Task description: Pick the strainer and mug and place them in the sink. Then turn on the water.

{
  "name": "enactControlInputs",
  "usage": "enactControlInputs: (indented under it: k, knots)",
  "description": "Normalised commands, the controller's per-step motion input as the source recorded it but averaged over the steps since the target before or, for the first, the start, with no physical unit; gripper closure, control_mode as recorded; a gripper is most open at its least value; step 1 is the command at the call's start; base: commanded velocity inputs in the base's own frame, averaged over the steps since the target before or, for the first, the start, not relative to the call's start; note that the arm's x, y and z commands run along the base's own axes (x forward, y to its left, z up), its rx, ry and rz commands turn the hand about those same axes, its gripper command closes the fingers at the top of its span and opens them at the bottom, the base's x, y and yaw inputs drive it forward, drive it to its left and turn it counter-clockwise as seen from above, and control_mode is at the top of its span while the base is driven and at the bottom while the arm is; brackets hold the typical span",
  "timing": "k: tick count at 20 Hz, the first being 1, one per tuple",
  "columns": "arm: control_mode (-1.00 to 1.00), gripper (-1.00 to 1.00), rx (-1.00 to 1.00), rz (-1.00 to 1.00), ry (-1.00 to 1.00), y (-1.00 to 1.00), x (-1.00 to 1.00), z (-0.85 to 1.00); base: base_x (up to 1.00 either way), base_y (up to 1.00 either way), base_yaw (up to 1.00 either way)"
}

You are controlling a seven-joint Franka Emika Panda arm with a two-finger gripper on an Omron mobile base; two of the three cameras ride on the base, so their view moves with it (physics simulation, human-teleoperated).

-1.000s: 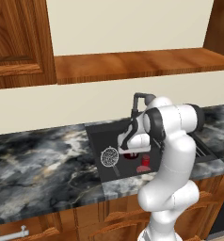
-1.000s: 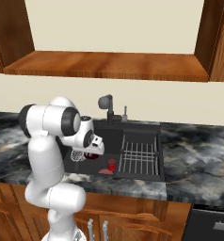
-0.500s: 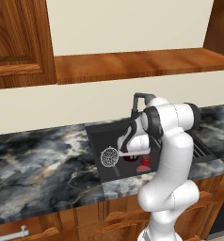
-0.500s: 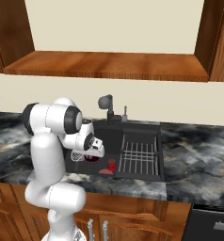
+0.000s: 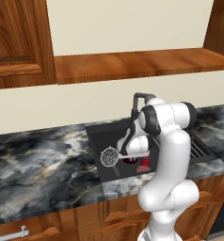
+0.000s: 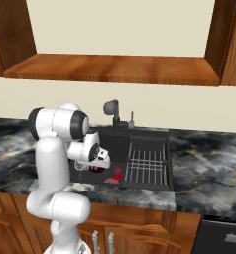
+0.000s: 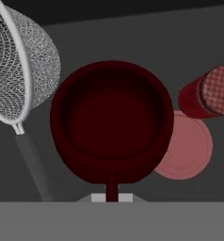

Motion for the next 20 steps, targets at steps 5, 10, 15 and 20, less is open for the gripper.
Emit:
enactControlInputs:
  k: [5, 10, 15, 20]
  knots:
    - [-1.0, 1.0, 0.0, 0.0, 0.0, 0.0, 0.05, -0.16, 0.0, 0.0, 0.0]
    - [-1.0, 1.0, 0.0, 0.0, 0.0, 0.0, 0.01, -0.11, 0.0, 0.0, 0.0]
    - [-1.0, 1.0, 0.0, 0.0, 0.0, 0.0, 0.02, -0.11, 0.0, 0.0, 0.0]
    - [-1.0, 1.0, 0.0, 0.0, 0.0, 0.0, 0.0, -0.14, 0.0, 0.0, 0.0]
